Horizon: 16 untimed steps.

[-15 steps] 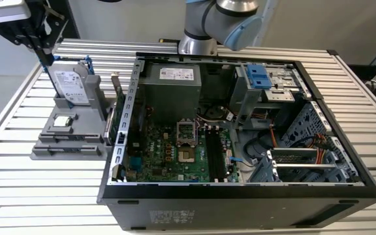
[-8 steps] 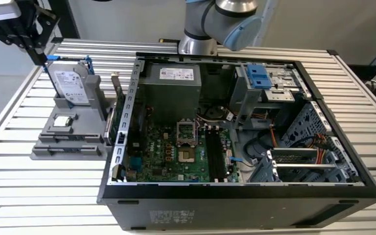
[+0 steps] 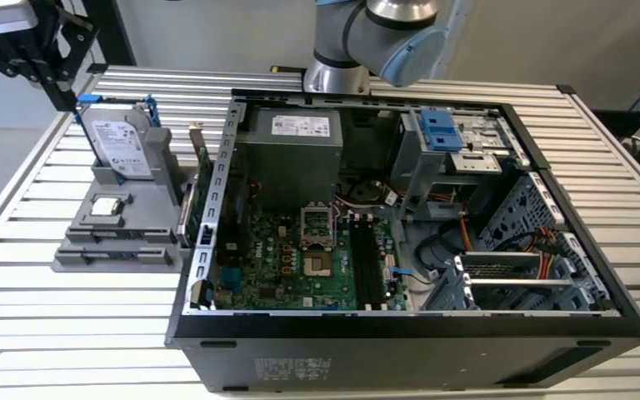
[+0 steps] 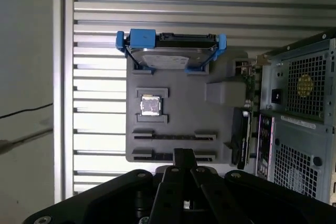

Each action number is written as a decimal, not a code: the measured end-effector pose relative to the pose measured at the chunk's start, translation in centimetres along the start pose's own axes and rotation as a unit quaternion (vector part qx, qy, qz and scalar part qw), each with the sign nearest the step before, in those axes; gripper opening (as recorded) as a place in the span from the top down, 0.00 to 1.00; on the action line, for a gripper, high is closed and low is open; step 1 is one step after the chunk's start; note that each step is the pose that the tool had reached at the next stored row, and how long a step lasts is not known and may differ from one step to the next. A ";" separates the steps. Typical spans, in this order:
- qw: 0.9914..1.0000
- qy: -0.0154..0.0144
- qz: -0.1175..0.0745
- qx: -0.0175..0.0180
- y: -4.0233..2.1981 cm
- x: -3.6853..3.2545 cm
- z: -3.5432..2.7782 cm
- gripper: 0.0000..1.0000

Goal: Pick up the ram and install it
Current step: 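Reach for the ram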

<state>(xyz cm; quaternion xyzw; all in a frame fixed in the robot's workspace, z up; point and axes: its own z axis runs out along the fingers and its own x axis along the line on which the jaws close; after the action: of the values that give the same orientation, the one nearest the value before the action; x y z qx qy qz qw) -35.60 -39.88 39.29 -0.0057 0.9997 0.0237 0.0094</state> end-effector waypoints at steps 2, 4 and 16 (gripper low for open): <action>1.000 0.000 0.000 0.000 -0.02 0.01 -0.01 1.00; 1.000 0.000 0.000 0.000 -0.25 0.02 -0.01 1.00; 1.000 0.000 0.001 0.000 -3.60 0.07 -0.18 1.00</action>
<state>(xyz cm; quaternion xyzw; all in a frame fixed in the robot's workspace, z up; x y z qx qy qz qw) -35.63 -43.48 39.30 -0.0045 0.9997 0.0237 0.0093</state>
